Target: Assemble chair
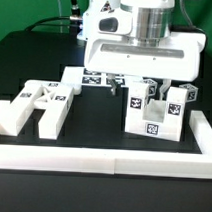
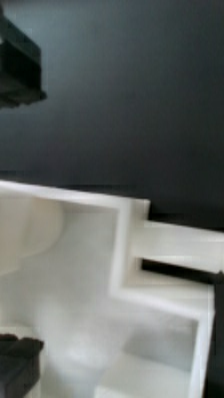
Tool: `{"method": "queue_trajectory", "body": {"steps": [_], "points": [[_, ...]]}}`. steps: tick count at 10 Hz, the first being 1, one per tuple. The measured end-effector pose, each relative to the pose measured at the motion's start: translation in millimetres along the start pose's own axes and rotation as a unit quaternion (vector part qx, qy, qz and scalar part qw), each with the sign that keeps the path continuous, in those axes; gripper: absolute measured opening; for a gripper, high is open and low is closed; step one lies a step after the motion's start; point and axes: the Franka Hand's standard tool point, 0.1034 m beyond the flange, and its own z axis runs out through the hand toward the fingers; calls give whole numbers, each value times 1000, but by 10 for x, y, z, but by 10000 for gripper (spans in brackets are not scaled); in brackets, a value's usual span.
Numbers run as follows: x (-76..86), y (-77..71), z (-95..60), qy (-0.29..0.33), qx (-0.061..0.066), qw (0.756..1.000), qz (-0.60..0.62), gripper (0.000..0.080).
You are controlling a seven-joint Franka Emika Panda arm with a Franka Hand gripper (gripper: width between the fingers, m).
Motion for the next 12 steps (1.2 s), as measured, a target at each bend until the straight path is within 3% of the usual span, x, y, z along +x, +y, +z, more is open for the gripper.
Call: {"method": "queue_trajectory", "body": {"steps": [5, 7, 9, 10, 12], "points": [[-90, 50, 306, -4, -12, 1000, -4, 649], [-111, 56, 349, -7, -14, 1000, -5, 649], [-114, 59, 353, -7, -14, 1000, -5, 383], [-104, 55, 340, -6, -13, 1000, -5, 330], [-103, 54, 340, -6, -13, 1000, -5, 330]]}}
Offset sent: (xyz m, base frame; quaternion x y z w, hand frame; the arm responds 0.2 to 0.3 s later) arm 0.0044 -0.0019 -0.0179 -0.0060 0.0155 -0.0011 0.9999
